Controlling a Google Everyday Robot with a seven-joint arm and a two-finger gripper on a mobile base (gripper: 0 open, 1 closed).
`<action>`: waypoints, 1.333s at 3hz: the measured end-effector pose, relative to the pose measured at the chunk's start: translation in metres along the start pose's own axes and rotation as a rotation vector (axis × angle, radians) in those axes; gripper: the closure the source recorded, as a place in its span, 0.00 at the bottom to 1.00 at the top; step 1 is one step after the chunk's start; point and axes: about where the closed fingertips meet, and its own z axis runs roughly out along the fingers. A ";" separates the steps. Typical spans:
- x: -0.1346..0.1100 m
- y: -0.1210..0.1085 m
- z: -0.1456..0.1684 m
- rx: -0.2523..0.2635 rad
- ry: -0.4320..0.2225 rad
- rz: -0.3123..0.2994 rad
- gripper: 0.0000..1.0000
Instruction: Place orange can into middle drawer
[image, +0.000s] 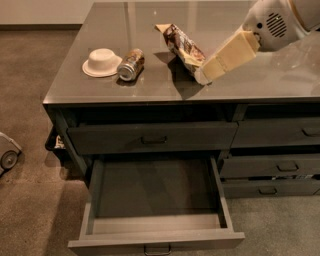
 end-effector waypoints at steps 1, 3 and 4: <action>-0.002 0.001 0.004 0.031 -0.038 0.040 0.00; -0.052 0.016 0.075 0.014 -0.213 0.053 0.00; -0.075 0.020 0.108 -0.020 -0.261 0.053 0.00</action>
Offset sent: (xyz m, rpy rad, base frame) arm 0.0473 0.0770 -0.0219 0.2436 -0.1427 -0.0894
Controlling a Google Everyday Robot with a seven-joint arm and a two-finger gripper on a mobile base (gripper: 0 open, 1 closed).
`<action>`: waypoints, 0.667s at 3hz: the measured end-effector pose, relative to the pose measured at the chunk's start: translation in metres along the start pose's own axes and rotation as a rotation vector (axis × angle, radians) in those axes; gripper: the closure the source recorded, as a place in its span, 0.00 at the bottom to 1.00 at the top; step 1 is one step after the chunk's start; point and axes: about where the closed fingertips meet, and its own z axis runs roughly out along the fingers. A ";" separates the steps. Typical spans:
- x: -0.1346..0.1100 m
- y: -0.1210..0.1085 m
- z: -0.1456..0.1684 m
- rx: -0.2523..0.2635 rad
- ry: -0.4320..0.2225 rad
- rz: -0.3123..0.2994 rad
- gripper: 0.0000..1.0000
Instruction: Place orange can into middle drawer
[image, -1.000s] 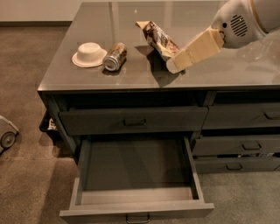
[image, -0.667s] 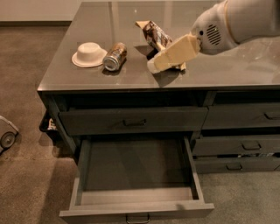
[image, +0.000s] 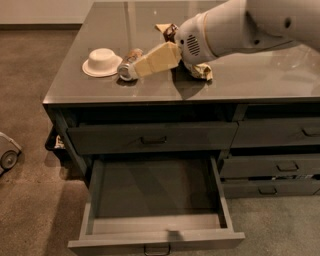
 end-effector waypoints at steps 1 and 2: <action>-0.010 0.003 0.037 -0.024 -0.038 -0.015 0.00; -0.012 -0.013 0.068 -0.020 -0.095 -0.051 0.00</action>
Offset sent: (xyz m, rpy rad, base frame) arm 0.0804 0.0570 -0.0418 0.0920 -0.1555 0.0524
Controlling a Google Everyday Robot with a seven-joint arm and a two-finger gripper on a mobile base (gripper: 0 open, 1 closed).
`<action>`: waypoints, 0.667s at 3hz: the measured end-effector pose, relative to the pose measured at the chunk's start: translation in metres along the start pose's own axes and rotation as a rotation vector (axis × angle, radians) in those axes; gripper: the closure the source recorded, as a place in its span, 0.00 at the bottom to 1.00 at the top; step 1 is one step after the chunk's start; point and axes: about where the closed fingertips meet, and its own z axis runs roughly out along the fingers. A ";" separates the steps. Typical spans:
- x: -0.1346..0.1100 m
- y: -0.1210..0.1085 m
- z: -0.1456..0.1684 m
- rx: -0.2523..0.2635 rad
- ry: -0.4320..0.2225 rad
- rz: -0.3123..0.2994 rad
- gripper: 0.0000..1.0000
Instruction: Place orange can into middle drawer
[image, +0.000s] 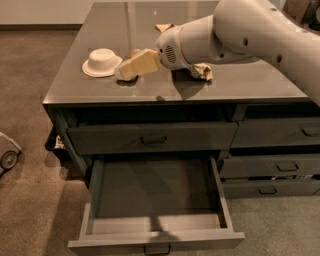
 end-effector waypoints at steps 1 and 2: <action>0.000 0.000 0.000 0.000 0.000 0.000 0.00; 0.000 -0.016 0.009 0.024 -0.001 0.000 0.00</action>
Offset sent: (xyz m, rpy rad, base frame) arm 0.0426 -0.0102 -0.0087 -0.0120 -0.0204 -0.0595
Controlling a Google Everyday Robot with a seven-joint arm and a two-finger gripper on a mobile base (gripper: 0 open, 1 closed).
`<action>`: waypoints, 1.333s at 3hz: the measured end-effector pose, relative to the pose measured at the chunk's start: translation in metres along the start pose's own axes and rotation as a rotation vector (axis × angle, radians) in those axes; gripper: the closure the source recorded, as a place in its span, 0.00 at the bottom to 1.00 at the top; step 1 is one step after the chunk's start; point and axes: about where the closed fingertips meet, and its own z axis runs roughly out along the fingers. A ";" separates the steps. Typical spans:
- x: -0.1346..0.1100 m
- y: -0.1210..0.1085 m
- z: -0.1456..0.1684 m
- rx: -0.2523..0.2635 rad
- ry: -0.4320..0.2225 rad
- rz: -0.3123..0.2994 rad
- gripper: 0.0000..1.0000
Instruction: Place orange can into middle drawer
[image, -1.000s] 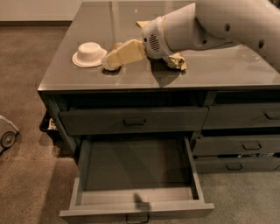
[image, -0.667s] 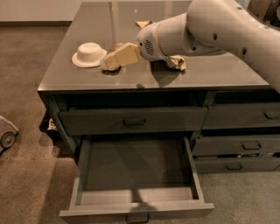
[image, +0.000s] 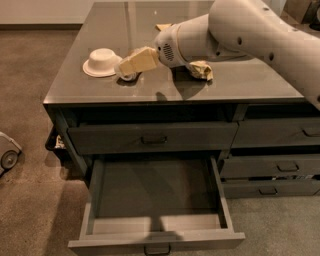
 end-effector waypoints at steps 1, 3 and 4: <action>-0.002 -0.019 0.015 0.021 0.022 -0.020 0.00; 0.011 -0.056 0.055 0.024 0.099 -0.041 0.00; 0.011 -0.059 0.081 0.005 0.113 -0.060 0.00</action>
Offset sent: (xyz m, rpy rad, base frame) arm 0.0926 -0.0067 -0.0426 -0.1301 0.0265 -0.0242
